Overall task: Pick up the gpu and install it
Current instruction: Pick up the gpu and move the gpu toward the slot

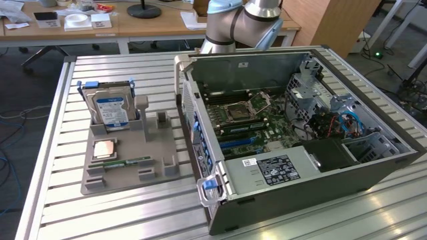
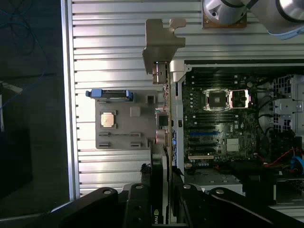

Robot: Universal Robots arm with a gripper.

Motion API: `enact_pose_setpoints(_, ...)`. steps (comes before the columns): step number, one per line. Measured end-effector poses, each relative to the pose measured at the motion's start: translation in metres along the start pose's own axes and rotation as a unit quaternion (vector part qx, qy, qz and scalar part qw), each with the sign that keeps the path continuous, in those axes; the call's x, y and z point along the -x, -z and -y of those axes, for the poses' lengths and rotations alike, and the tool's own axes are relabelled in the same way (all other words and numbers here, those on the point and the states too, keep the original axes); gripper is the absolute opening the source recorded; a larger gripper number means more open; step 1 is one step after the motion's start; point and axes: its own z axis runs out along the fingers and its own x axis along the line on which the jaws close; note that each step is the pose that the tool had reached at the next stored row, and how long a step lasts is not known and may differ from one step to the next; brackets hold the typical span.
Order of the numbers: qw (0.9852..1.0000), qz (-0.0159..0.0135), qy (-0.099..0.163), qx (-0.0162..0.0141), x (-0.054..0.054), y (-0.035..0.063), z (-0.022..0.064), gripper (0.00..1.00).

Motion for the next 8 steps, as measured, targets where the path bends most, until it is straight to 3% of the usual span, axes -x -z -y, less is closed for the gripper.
enact_pose_setpoints(8,1.0000,0.0000,0.000,0.0000,0.0000,0.0000,0.0000,0.27)
